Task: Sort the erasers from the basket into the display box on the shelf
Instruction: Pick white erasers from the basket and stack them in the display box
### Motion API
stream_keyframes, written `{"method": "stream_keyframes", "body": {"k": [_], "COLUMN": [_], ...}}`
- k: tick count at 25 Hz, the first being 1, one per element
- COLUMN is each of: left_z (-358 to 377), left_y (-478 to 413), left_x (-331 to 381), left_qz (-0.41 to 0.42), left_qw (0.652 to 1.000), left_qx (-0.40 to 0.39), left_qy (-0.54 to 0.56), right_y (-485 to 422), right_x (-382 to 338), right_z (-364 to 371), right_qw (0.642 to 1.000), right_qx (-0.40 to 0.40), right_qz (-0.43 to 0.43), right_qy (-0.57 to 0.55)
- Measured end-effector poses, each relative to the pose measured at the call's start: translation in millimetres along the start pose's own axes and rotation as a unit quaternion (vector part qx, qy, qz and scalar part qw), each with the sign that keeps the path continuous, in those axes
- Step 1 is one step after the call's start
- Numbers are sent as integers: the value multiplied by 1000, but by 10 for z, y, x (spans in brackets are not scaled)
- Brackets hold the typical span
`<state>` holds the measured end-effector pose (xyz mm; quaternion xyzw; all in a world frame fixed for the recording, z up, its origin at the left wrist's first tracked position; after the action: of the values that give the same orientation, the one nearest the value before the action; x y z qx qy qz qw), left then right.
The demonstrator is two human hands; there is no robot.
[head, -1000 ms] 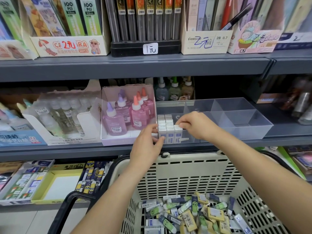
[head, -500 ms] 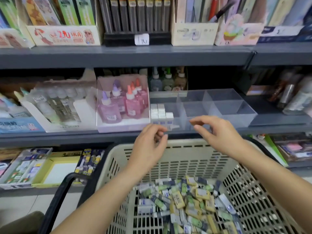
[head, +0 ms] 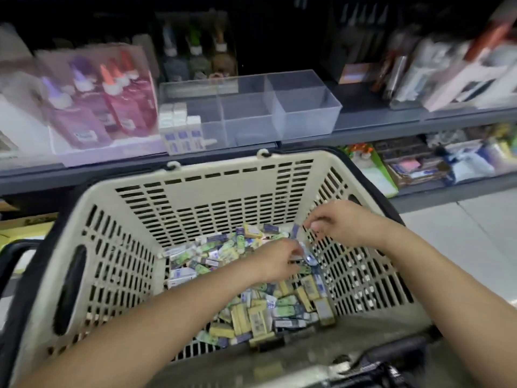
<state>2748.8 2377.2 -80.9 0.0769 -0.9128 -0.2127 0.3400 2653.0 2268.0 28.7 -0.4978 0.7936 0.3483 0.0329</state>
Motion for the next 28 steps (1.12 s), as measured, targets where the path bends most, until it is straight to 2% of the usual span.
{"method": "stream_keyframes", "body": {"k": [3, 6, 8, 9, 11, 13, 14, 17, 19, 22, 26, 28], "left_z": [195, 294, 282, 253, 196, 208, 238, 334, 269, 236, 363, 447], "left_y": [-361, -528, -547, -536, -494, -430, -422, -429, -401, -307, -418, -511], "left_x": [-8, -45, -92, -119, -152, -65, -6, 78, -13, -158, 13, 125], "left_qz": [-4, 15, 8, -2, -23, -10, 3, 18, -6, -39, -67, -91], "left_qw": [999, 987, 980, 985, 999, 991, 987, 994, 995, 994, 993, 992], "left_qx": [-2, 11, 5, -3, -12, -8, -15, -47, -37, -81, -51, -66], "left_qy": [-41, -162, -197, -174, -27, 136, 162, 101, 94, 63, 86, 49], "right_y": [-51, -73, -69, -63, -48, -36, -28, -18, -14, -19, -20, -16], "right_x": [68, 78, 52, 46, 32, 24, 17, 4, 7, 9, 14, 11], "right_z": [-61, -70, -89, -95, -104, -106, -104, -108, -104, -100, -96, -90], "right_qw": [998, 997, 996, 996, 995, 996, 996, 996, 996, 996, 995, 994], "right_qx": [41, 36, 42, 45, 45, 42, 40, 41, 45, 39, 40, 42], "right_qz": [16, 21, 17, 15, 10, 9, 10, 3, -2, -3, -1, -3], "right_qy": [-36, -59, -75, -82, -84, -80, -78, -81, -81, -79, -91, -98]}}
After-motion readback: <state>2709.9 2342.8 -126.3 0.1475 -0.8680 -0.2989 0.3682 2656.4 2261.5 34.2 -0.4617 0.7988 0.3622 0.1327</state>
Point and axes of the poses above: each hand's wrist, its own y-axis away from the middle knuckle, its own z-axis out of the palm, x = y × z, the point moved 1 cm from there along -y, towards the middle knuckle, and after that the axes turned 10 degrees about -x, right-handed, at the moved point
